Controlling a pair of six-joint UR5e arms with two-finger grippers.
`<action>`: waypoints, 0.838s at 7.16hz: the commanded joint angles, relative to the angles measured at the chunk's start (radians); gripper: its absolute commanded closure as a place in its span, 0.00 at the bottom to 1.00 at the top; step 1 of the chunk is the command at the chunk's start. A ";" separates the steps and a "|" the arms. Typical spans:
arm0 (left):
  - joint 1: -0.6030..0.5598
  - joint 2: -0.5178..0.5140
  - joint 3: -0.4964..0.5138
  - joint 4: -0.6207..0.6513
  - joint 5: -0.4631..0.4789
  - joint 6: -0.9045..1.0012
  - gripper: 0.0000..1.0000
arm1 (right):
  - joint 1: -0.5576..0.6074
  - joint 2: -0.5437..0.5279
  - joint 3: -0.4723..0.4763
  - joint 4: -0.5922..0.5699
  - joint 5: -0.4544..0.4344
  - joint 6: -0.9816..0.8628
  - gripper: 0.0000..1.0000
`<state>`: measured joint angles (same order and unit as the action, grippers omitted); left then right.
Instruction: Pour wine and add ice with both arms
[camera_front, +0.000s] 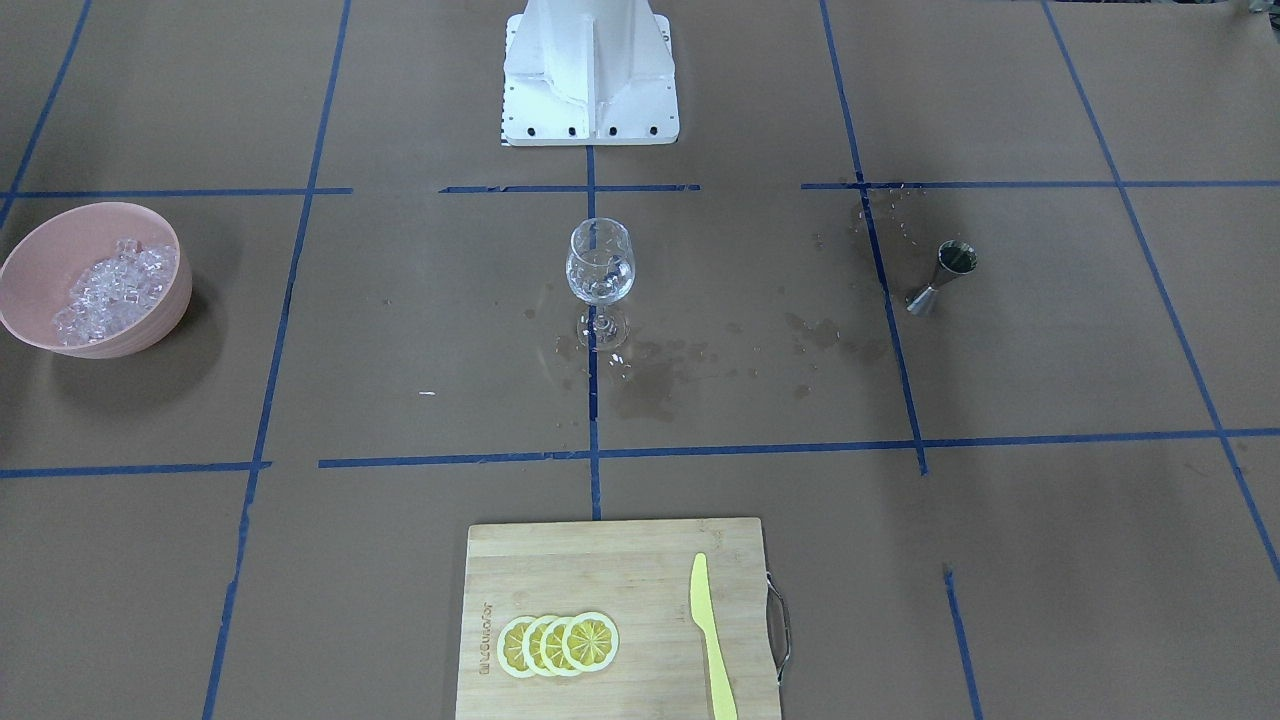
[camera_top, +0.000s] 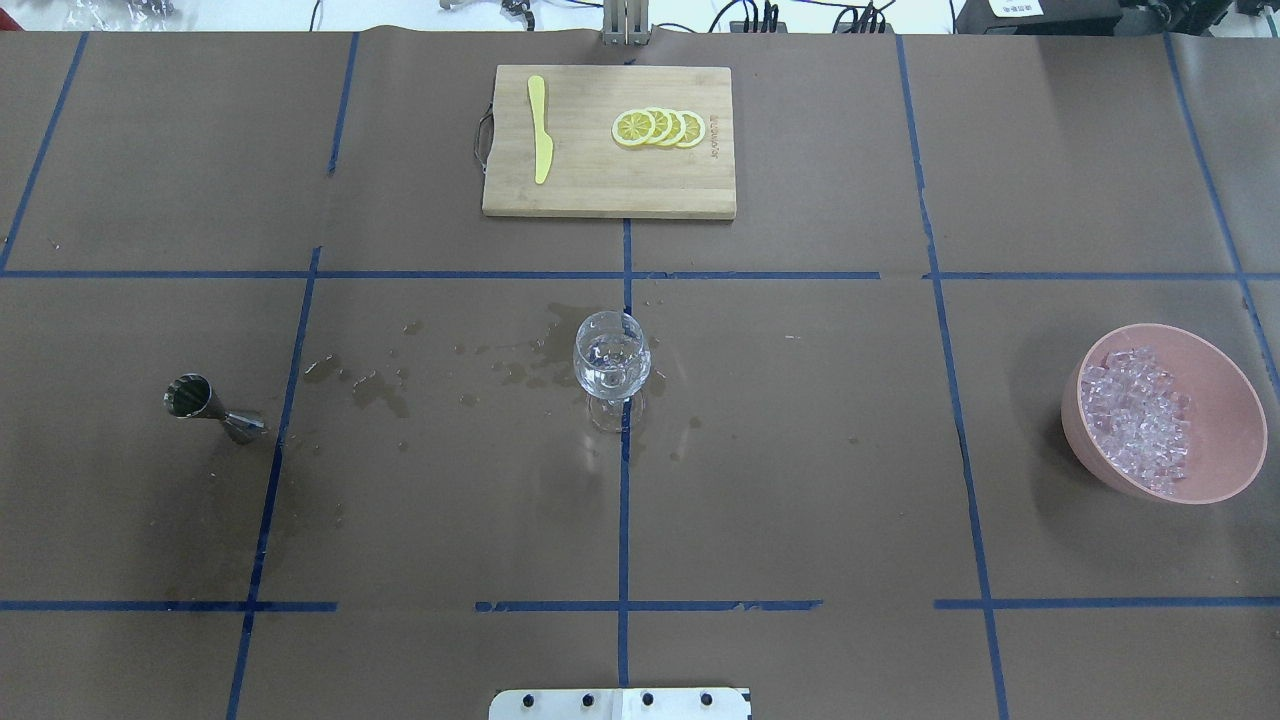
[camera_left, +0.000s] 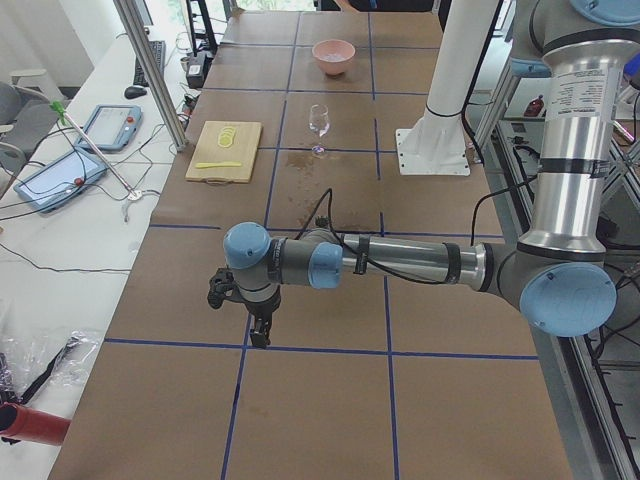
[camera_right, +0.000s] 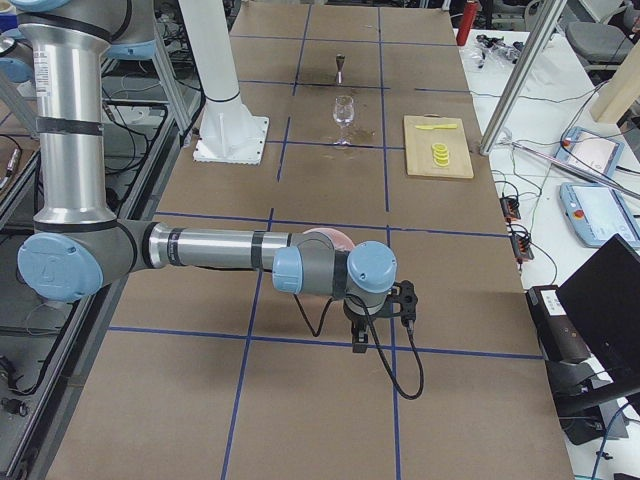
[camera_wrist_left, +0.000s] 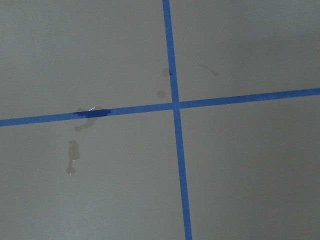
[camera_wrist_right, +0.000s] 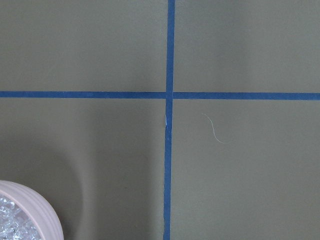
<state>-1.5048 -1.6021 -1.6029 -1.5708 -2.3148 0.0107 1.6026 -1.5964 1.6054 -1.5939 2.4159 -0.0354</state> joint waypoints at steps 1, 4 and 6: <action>0.000 -0.001 -0.006 -0.002 0.000 0.000 0.00 | 0.000 0.009 0.005 0.000 0.003 0.008 0.00; 0.000 -0.044 -0.122 0.008 0.002 -0.041 0.00 | 0.002 0.013 0.010 0.000 0.008 0.006 0.00; 0.023 -0.073 -0.275 0.011 0.009 -0.156 0.00 | 0.004 0.015 0.013 0.000 0.021 0.009 0.00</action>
<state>-1.4990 -1.6610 -1.7824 -1.5638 -2.3099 -0.0943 1.6055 -1.5825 1.6153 -1.5938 2.4299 -0.0271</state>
